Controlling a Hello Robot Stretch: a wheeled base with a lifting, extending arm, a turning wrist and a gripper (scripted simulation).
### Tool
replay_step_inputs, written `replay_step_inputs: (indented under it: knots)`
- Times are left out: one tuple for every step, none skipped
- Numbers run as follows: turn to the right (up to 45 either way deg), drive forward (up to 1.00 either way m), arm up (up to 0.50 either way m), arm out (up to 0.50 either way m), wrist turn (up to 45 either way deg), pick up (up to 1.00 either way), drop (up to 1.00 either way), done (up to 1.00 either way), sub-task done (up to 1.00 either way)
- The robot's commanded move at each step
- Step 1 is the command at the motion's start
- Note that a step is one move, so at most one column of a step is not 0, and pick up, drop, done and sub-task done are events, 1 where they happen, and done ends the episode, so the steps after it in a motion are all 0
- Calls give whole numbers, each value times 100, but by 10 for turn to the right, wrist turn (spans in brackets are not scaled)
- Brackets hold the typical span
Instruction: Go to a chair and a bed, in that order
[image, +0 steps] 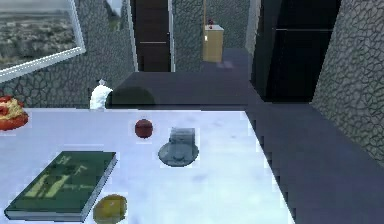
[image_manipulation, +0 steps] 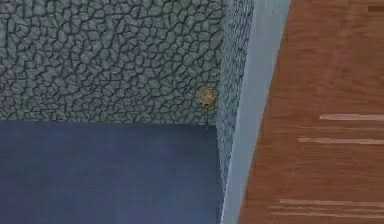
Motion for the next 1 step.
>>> replay_step_inputs:
  knots:
    - [450,0,0,0,0,0,0,0,0]
